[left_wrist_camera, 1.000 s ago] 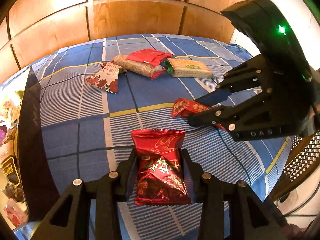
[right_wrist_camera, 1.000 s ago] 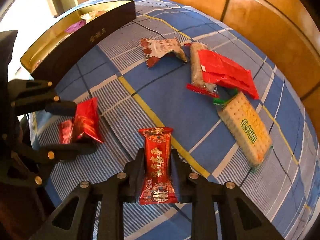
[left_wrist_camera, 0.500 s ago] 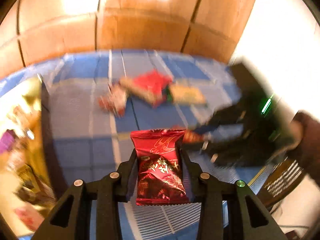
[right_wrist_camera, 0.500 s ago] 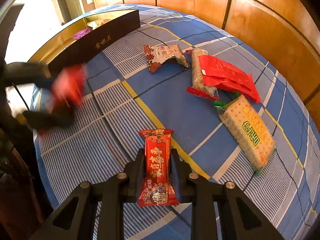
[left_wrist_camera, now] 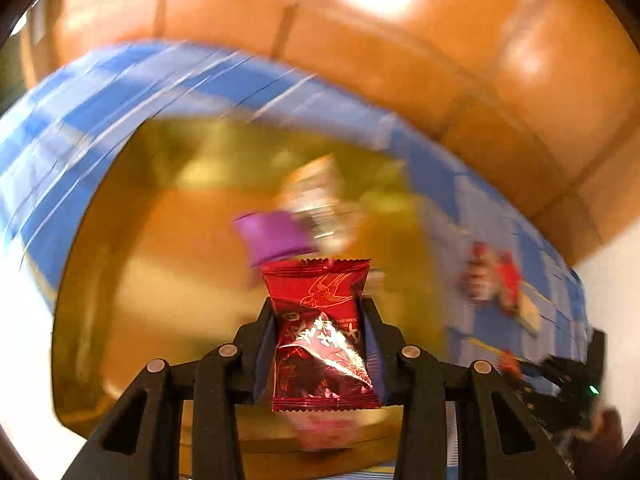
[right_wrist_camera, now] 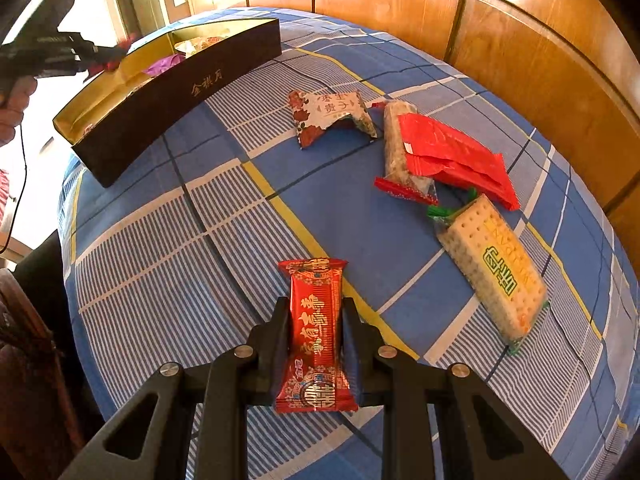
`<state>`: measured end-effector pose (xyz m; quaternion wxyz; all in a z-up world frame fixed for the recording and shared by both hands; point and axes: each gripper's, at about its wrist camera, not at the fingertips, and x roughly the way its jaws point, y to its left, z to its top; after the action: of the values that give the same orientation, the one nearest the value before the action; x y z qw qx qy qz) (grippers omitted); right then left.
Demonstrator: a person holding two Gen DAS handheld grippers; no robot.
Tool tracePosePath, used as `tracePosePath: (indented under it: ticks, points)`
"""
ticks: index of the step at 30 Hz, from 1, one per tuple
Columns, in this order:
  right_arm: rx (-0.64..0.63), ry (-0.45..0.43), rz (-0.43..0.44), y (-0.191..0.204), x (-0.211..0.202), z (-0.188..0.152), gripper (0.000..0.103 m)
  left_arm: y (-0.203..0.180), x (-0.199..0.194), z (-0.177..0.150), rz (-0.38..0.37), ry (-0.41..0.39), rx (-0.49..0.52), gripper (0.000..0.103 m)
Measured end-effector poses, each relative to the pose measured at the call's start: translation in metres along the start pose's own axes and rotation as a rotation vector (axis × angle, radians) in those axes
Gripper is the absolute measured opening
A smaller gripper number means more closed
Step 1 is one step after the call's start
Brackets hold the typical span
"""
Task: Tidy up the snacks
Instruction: 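Carry the red candy into the gold tray and open the left gripper, then carry the red stick candy into the gold tray and open the right gripper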
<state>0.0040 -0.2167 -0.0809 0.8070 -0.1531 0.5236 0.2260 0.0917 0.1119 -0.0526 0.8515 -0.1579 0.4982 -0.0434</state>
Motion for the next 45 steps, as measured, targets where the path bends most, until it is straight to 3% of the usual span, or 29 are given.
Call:
tracePosePath:
  ticks: [5, 13, 19, 22, 27, 35, 45]
  points:
    - [0.004, -0.003, 0.001, -0.001, 0.000, 0.000, 0.024, 0.017, 0.034, 0.008, 0.079, 0.083, -0.019, 0.040]
    - [0.012, -0.006, 0.003, -0.003, 0.000, 0.000, 0.025, -0.013, 0.074, 0.045, 0.127, 0.072, 0.035, 0.040]
    - [0.006, -0.006, 0.003, -0.003, 0.000, 0.000, 0.024, -0.014, 0.059, 0.036, 0.146, 0.029, 0.069, 0.044]
    - [0.003, -0.006, -0.001, -0.002, 0.000, 0.001, 0.024, -0.011, 0.057, 0.033, 0.153, 0.023, 0.061, 0.052]
    - [0.004, -0.009, -0.001, -0.002, 0.000, 0.000, 0.024, -0.007, 0.046, 0.023, 0.169, -0.007, 0.055, 0.052]
    - [0.003, -0.010, -0.002, -0.002, -0.001, -0.001, 0.025, -0.009, 0.009, -0.007, 0.229, -0.120, 0.078, 0.053]
    - [0.001, -0.013, -0.004, -0.002, -0.002, -0.001, 0.025, -0.022, -0.014, -0.031, 0.230, -0.184, 0.114, 0.054]
